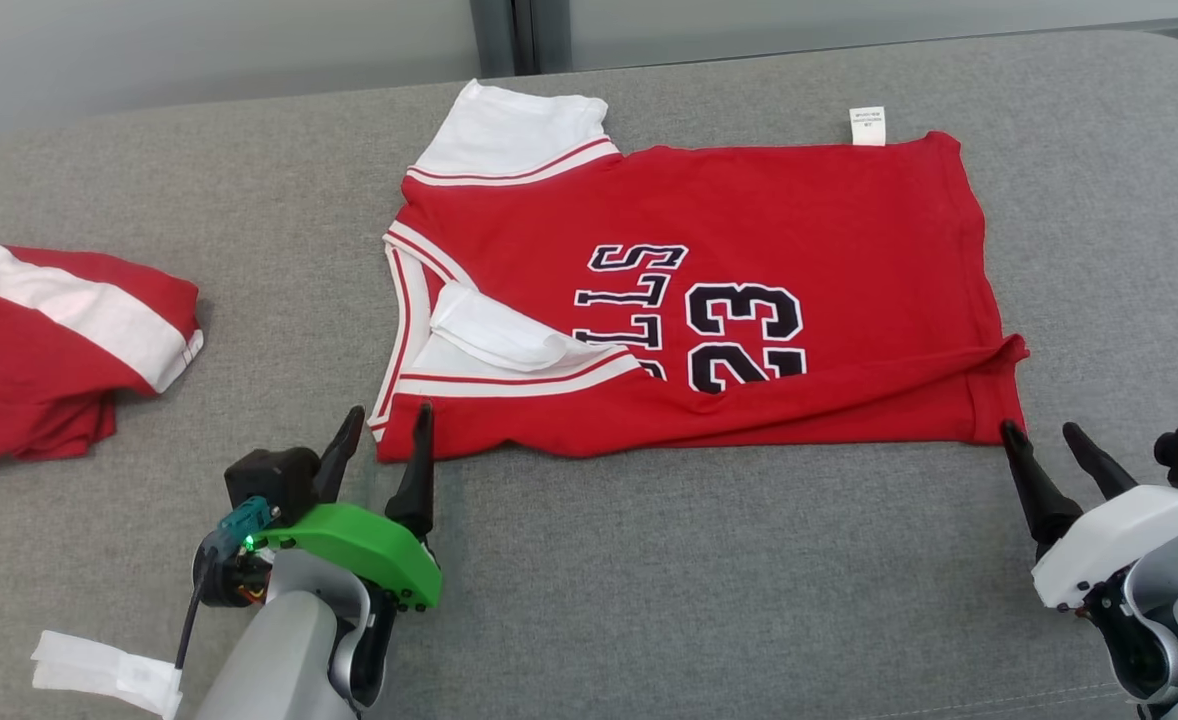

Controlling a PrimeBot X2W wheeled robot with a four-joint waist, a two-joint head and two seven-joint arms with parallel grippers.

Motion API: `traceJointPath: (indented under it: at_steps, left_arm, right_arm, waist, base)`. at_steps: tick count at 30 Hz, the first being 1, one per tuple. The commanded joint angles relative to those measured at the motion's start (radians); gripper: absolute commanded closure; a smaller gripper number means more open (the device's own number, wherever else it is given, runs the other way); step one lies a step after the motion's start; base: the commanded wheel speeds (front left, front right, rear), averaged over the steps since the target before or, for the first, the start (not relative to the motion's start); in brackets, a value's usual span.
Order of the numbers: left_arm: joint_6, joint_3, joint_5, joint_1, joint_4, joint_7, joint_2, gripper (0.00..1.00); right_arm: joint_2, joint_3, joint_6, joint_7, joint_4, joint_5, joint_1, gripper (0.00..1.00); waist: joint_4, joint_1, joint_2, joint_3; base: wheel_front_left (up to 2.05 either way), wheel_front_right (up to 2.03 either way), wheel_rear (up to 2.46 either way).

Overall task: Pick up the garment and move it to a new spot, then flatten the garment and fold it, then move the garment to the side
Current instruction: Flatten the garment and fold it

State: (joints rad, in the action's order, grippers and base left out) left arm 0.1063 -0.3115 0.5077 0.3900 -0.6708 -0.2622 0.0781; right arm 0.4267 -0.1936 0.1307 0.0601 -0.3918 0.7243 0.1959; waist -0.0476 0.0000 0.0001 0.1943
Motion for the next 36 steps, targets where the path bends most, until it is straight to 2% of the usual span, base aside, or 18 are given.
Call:
traceJointPath:
  at_steps: [1, 12, 18, 19, 20, 21, 22, 28, 36]
  left_arm:
    - [0.003, 0.001, -0.007, -0.009, -0.009, -0.003, 0.006, 0.00]
    - [0.002, -0.029, -0.017, 0.060, -0.122, -0.003, -0.009, 0.00]
    - [0.006, -0.036, -0.003, 0.068, -0.177, 0.000, -0.014, 0.00]
    - [0.006, -0.037, 0.001, 0.069, -0.182, 0.000, -0.015, 0.00]
    - [0.008, -0.040, 0.003, 0.071, -0.189, -0.001, -0.016, 0.58]
    - [0.007, -0.043, 0.004, 0.073, -0.194, 0.000, -0.016, 0.75]
    - [0.008, -0.045, 0.008, 0.077, -0.198, 0.000, -0.017, 1.00]
    - [0.009, -0.019, 0.020, 0.087, -0.163, -0.002, -0.016, 1.00]
    - [0.003, 0.048, 0.018, -0.036, -0.056, -0.002, 0.001, 1.00]
  right_arm:
    - [-0.001, -0.008, 0.000, -0.002, -0.008, -0.018, 0.020, 0.00]
    - [-0.003, -0.096, 0.000, 0.016, -0.188, -0.114, 0.143, 0.00]
    - [-0.031, -0.131, 0.000, 0.038, -0.271, -0.095, 0.171, 0.00]
    - [-0.036, -0.136, 0.000, 0.040, -0.283, -0.088, 0.175, 0.07]
    - [-0.040, -0.143, 0.000, 0.045, -0.295, -0.084, 0.181, 1.00]
    - [-0.043, -0.149, 0.000, 0.050, -0.303, -0.079, 0.188, 1.00]
    - [-0.047, -0.160, 0.000, 0.057, -0.310, -0.076, 0.195, 1.00]
    - [-0.038, -0.204, 0.000, 0.128, -0.317, -0.047, 0.215, 1.00]
    - [-0.020, -0.246, 0.000, 0.175, -0.271, 0.002, 0.131, 1.00]
  waist:
    - [0.003, 0.0000, -0.0001, 0.005]
    - [0.009, 0.0000, -0.0001, 0.043]
    - [0.009, 0.0000, -0.0001, 0.048]
    - [0.008, 0.0000, -0.0001, 0.048]
    - [0.007, 0.0000, -0.0001, 0.048]
    - [0.007, 0.0000, -0.0001, 0.047]
    - [0.008, 0.0000, -0.0001, 0.048]
    - [0.019, 0.0000, -0.0001, 0.021]
    - [0.047, 0.0000, -0.0001, -0.067]
  base:
    - [0.00, 0.00, 0.00]
    - [0.00, 0.00, 0.00]
    - [0.00, 0.00, 0.00]
    - [0.00, 0.00, 0.00]
    - [0.00, 0.00, 0.00]
    - [0.00, 0.00, 0.00]
    - [0.00, 0.00, 0.00]
    - [0.00, 0.00, 0.00]
    - [0.00, 0.00, 0.00]
